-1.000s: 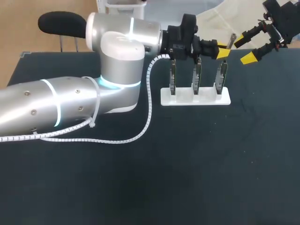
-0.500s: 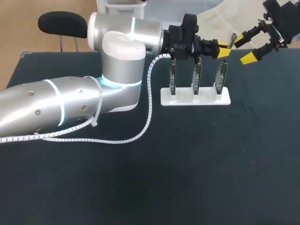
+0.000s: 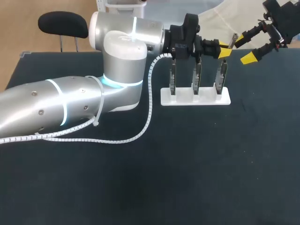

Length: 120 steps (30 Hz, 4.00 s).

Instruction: Pick up the optical module with the left hand, and insert it into the network port with the right hand.

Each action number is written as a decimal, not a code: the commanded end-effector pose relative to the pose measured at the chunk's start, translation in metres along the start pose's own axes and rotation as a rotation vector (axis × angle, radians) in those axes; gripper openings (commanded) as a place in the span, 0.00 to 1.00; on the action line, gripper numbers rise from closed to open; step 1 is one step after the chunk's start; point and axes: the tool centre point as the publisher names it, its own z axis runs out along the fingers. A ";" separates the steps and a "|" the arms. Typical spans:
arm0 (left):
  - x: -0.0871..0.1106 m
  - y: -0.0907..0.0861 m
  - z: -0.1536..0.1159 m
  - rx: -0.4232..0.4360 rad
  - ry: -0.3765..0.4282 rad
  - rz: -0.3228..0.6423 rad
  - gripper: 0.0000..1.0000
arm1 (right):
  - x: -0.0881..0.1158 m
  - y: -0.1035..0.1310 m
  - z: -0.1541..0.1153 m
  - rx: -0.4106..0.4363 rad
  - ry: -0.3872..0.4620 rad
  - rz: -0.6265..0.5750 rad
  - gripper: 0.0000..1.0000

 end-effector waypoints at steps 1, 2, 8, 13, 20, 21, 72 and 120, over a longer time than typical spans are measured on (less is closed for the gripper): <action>0.000 0.004 0.001 0.003 0.005 -0.004 0.00 | 0.000 -0.001 0.000 -0.001 0.000 0.000 1.00; 0.000 0.004 0.001 0.003 0.005 -0.004 0.00 | 0.000 -0.001 0.000 -0.001 0.000 0.000 1.00; 0.002 0.003 0.001 0.001 0.002 -0.007 0.00 | 0.000 -0.001 0.000 -0.001 0.000 0.000 1.00; 0.003 0.003 0.001 0.001 0.001 -0.010 0.00 | 0.000 -0.001 0.000 -0.001 0.000 0.000 1.00; 0.004 0.003 0.001 -0.003 -0.002 -0.011 0.00 | 0.000 -0.001 0.000 -0.001 0.000 0.000 1.00; 0.004 0.003 0.001 -0.003 -0.002 -0.012 0.00 | 0.000 -0.001 0.000 -0.001 0.000 0.000 1.00; 0.005 0.008 0.001 0.005 -0.025 0.003 0.00 | 0.002 -0.004 0.000 0.032 -0.010 0.009 1.00; 0.005 0.008 0.001 0.005 -0.025 0.003 0.00 | -0.049 -0.005 -0.005 0.017 -0.126 -0.091 1.00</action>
